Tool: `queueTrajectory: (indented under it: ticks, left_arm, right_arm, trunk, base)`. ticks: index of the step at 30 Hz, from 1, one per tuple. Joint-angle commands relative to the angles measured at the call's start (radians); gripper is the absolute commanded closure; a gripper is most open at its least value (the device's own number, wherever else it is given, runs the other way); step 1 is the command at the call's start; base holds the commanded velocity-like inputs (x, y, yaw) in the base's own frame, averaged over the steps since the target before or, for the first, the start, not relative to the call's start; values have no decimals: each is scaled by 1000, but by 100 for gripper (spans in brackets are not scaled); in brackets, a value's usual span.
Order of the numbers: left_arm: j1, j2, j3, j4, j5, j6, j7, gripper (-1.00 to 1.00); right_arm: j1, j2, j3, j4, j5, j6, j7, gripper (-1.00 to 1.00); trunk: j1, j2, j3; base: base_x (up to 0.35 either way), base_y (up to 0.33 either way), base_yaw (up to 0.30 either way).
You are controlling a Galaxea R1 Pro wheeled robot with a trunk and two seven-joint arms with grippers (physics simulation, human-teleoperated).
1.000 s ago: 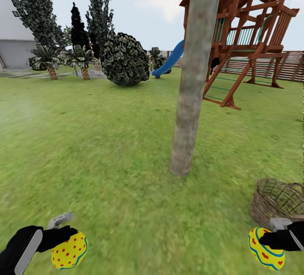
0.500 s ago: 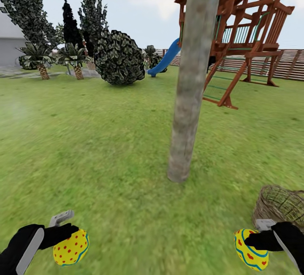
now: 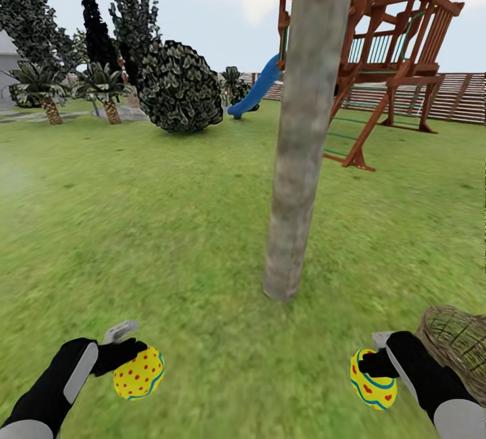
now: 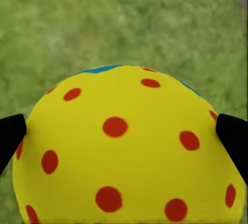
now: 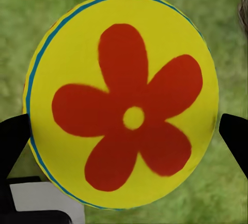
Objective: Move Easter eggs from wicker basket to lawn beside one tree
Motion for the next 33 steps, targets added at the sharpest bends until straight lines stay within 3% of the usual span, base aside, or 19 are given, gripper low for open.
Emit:
queueTrajectory:
  ticks: [1,3,5,7,17,33]
  left_arm:
    - [-35,-1,3,13,-15,4,5,100]
    - [-68,-19,2,47,-56,1,55,100]
    - [-75,-39,2,58,-70,-1,72,100]
    - [-77,-52,2,60,-72,-1,75,100]
    - [-77,-71,1,60,-72,-1,76,100]
    - [-77,-99,1,60,-71,-1,77,100]
  right_arm:
    - [-1,0,2,-1,9,4,5,100]
    - [-1,-2,0,-1,9,4,4,100]
    - [-1,-1,0,0,8,3,3,100]
    - [-1,0,0,0,7,2,3,100]
    - [-1,-4,-5,0,5,2,5,100]
    - [-1,-4,-6,0,6,2,0,100]
  trunk:
    - [1,-1,-2]
    - [1,-1,-4]
    - [1,-1,-6]
    - [1,-1,-7]
    - [1,-1,-14]
    - [8,-15,-20]
  base:
    - [341,0,-97]
    - [341,0,-97]
    - [341,0,-97]
    - [339,0,-96]
    - [262,0,-77]
    - [6,0,-10]
